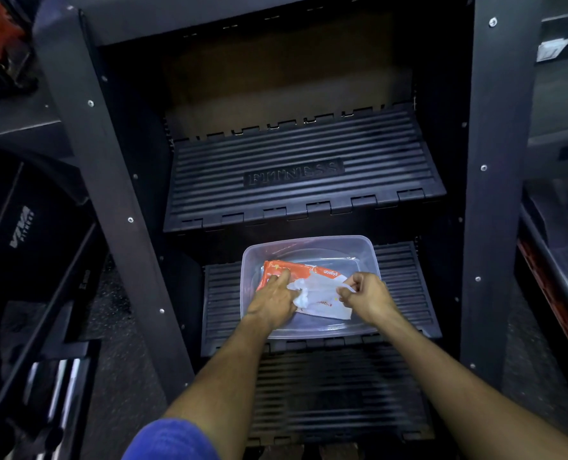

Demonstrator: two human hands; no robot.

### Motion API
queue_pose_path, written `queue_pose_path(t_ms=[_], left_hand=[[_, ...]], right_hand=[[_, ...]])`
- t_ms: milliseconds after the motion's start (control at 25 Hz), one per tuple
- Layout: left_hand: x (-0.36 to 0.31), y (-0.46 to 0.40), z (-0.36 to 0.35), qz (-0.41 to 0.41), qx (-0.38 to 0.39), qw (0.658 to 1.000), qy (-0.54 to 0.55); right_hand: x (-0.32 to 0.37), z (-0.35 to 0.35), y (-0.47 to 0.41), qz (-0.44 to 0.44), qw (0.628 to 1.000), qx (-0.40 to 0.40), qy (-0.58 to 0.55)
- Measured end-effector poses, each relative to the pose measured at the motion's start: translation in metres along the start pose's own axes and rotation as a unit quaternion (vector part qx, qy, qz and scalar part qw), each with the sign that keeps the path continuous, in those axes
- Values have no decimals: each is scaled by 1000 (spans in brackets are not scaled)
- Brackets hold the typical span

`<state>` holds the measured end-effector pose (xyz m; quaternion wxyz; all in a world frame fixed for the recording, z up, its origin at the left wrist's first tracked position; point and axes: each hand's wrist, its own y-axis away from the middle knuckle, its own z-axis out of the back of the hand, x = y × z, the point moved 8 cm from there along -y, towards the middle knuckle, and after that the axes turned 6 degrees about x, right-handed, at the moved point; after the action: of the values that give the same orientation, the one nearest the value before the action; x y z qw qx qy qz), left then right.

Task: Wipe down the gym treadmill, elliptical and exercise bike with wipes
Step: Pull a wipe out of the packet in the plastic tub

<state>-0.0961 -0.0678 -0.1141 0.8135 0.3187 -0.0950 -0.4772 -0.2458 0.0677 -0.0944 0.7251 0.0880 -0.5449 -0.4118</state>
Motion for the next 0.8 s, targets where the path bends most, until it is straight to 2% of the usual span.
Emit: queue_pose_path(t_ms=[240,680,800], left_hand=[[2,-10,-4,32,25,999,8],[4,-9,-9,67,31,996,52],[-1,-10,-5,66,3,996,53]], right_hand=[[20,2,17,62,996,8,71],[25,31,61,68,994,-86,12],[29,25,66,82,994,-75,3]])
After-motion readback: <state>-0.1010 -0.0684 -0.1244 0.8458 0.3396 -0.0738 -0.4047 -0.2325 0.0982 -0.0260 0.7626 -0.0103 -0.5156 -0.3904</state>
